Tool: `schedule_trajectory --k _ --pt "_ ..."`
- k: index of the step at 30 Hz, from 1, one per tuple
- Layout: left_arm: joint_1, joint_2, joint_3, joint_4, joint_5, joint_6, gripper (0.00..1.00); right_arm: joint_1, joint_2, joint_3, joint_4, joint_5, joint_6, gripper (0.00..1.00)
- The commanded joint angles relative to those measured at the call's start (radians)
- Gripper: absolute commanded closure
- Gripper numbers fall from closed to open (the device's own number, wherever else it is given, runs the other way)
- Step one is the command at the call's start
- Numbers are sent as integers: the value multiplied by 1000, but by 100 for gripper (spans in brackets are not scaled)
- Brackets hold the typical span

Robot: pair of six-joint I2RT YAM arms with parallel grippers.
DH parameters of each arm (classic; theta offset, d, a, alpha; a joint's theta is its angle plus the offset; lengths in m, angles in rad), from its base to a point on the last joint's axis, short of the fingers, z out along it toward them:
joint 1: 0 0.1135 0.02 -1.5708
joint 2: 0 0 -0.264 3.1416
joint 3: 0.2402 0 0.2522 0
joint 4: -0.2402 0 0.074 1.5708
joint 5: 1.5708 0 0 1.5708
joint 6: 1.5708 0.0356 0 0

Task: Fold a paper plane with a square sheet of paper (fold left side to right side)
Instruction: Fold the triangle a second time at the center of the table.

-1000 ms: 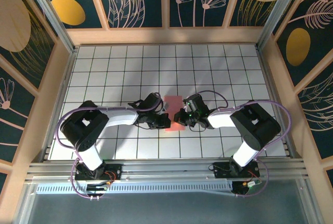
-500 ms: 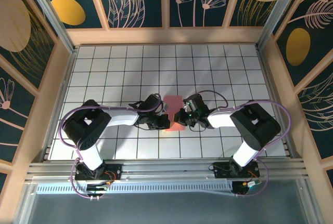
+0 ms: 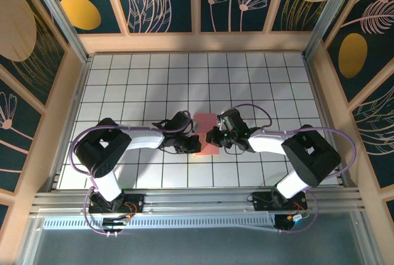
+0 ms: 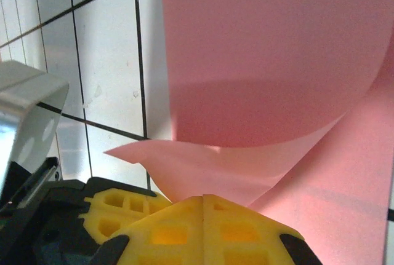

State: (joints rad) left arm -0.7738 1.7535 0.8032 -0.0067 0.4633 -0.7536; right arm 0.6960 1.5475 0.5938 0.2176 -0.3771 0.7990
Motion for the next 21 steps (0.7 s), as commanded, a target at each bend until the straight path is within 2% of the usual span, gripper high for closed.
schedule_trajectory --k 1,10,21 --pt "7 20 -22 -72 -54 3 100 24 21 9 39 25 -4 100" --pt "7 15 -19 -101 -82 0 100 34 117 56 65 26 -19 100" --pt "8 14 -21 -137 -101 -6 100 -15 128 11 69 40 -47 100"
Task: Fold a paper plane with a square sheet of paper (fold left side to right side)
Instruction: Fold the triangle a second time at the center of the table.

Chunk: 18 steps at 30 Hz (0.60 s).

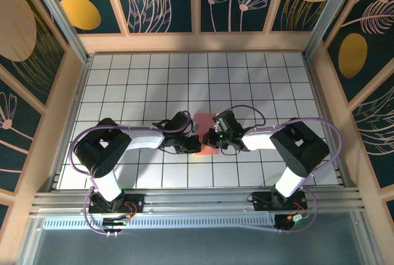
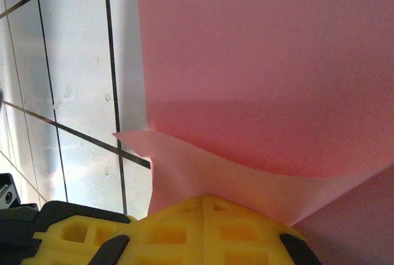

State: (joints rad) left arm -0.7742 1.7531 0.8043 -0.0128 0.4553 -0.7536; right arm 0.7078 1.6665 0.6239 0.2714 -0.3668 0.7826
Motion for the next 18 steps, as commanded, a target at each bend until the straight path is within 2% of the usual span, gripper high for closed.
schedule_trajectory --k 1,13,18 --pt "8 14 -23 -131 -93 -5 100 -34 10 -21 14 28 -35 100" --pt "7 15 -29 -128 -91 -5 100 -156 15 -49 40 -19 -92 100" --pt "7 15 -27 -125 -90 -4 100 -247 18 -60 55 -43 -112 100"
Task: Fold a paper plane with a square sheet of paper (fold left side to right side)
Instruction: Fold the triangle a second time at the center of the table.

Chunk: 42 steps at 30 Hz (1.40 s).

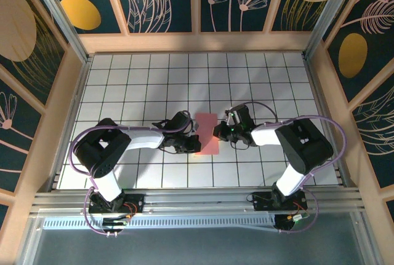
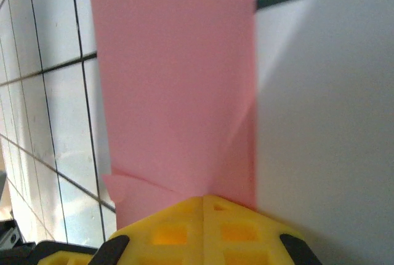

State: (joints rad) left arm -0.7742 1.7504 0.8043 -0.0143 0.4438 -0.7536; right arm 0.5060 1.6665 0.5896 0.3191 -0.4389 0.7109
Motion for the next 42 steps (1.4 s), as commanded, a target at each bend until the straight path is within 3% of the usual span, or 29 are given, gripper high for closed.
schedule_trajectory --k 1,11,16,22,29,42 --pt "7 18 -26 -122 -77 -2 100 -57 17 -26 8 24 -43 100" --pt "8 18 -24 -113 -77 4 100 -84 -138 3 -116 24 -67 100" --pt "7 19 -23 -110 -74 8 100 -38 -207 -27 -107 -2 -18 100" --pt "7 18 -23 -108 -73 8 100 74 -154 -39 -16 -6 61 100" --pt "7 17 -22 -105 -70 11 100 96 -39 -16 79 -18 97 100" --pt "8 -28 14 -52 -23 -38 100 95 25 -29 -64 46 87 100"
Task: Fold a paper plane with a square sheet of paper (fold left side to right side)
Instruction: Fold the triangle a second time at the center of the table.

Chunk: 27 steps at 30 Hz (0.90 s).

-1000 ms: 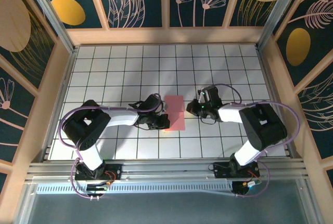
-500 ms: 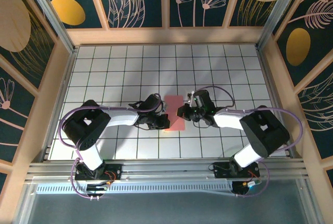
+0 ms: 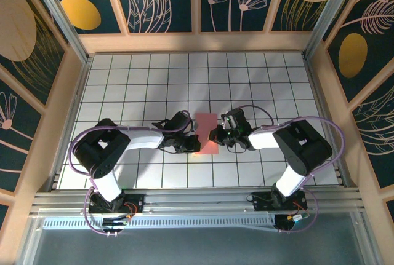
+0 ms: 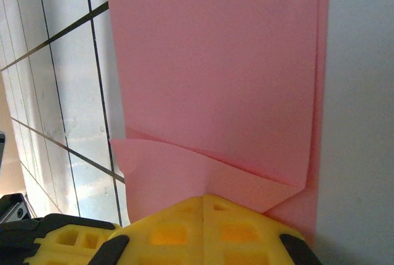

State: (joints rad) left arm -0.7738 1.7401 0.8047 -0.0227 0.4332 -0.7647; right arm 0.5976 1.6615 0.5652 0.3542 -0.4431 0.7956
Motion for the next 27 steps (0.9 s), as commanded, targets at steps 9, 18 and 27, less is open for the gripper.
schedule_trajectory --k 9,18,27 --pt "9 38 84 17 41 -58 100 3 39 -11 -119 53 8 100" --pt "10 113 158 4 39 -29 100 4 38 -19 -112 50 8 100" --pt "10 137 158 -22 10 -9 100 5 39 -34 -107 53 13 100"
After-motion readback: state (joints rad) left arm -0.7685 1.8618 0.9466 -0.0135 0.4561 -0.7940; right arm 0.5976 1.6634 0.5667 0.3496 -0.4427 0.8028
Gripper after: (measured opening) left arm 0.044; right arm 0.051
